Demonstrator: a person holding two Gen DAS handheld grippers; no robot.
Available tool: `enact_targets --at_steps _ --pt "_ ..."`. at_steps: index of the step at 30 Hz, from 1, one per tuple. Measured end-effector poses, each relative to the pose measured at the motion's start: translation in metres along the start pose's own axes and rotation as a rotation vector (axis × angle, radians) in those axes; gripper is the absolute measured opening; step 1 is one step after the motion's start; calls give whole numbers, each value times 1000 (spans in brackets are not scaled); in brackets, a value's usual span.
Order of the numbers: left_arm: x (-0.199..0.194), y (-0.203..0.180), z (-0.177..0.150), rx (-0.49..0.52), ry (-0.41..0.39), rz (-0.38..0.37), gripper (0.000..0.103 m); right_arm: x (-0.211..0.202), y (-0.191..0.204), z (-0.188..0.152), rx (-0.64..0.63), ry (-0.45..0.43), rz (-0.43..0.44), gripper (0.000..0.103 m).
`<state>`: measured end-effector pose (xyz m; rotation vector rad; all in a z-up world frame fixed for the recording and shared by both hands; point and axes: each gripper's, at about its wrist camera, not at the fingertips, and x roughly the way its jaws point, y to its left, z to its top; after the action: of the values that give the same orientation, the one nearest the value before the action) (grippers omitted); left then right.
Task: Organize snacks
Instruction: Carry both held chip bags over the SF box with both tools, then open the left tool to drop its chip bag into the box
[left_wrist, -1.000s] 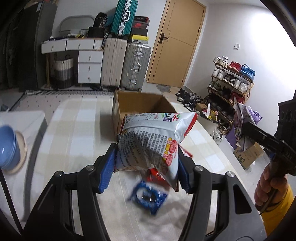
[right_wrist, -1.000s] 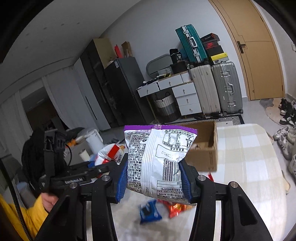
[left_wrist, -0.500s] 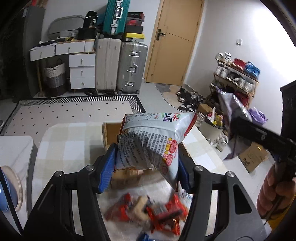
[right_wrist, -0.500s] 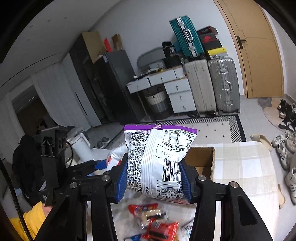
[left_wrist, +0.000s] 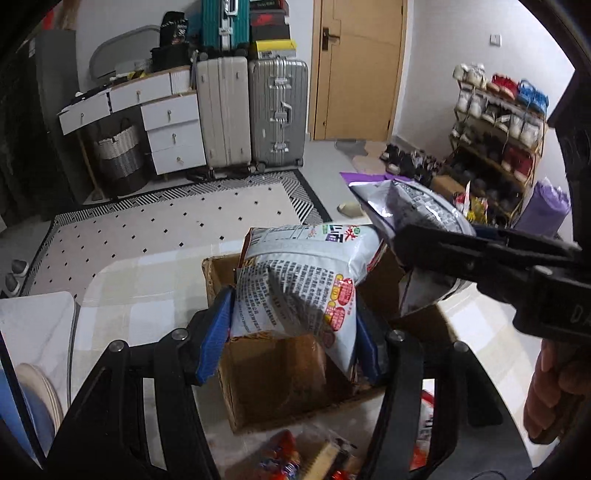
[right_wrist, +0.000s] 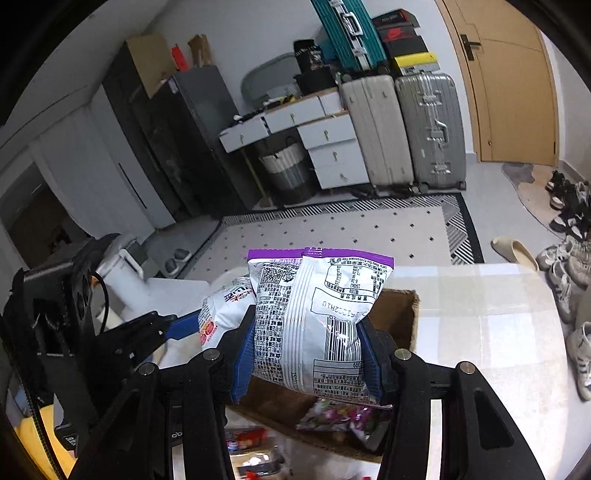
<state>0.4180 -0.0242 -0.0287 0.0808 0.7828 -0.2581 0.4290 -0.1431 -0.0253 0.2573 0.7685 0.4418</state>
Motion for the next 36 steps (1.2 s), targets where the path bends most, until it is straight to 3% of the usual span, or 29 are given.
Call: enact_targets --at_steps 13,27,36 --pt "79 6 11 33 91 1 58 30 -15 -23 9 71 -23 49" --pt "117 -2 8 69 150 1 61 38 -16 -31 -19 107 -60 49" --pt "107 3 4 37 118 17 79 40 -10 -32 -30 115 -68 49"
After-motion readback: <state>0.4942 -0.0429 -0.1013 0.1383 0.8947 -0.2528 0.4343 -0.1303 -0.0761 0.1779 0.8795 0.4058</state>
